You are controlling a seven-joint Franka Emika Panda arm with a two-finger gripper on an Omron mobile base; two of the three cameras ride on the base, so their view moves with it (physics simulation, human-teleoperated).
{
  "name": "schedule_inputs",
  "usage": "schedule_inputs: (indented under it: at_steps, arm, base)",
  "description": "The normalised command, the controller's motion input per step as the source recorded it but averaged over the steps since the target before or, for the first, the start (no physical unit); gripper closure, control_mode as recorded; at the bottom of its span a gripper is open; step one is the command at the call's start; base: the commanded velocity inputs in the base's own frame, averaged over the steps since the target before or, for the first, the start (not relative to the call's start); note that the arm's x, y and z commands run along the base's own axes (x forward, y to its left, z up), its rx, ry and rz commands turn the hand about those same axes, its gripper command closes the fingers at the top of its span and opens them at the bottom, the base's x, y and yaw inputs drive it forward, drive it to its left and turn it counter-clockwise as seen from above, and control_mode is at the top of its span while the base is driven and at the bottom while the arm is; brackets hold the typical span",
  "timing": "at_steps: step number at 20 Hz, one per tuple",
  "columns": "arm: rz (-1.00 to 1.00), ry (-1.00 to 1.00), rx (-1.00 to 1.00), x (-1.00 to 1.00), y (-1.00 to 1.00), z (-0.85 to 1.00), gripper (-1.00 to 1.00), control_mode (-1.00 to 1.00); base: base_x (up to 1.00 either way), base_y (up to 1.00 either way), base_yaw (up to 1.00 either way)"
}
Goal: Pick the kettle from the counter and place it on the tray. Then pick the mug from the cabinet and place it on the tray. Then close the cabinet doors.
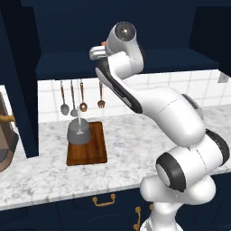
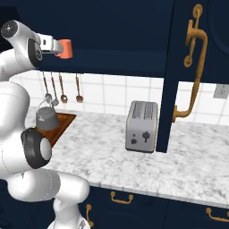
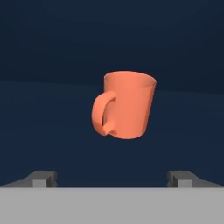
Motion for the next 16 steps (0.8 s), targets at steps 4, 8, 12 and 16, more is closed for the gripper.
schedule_inputs:
  at_steps: [4,8,12,16]
  arm:
    - [-0.07,0.0,-0.05,0.29,0.2,0.0,-1.0,-1.0]
    - [-0.21,0.0,0.0,0.24,0.27,0.0,-1.0,-1.0]
    - [-0.26,0.0,0.0,0.25,0.08,-0.02,-1.0,-1.0]
    - [-0.22,0.0,0.0,0.32,0.0,0.0,-1.0,-1.0]
  base:
    - [0.0,0.0,0.0]
    - [0.0,0.0,0.0]
    - [0.0,0.0,0.0]
    - [0.0,0.0,0.0]
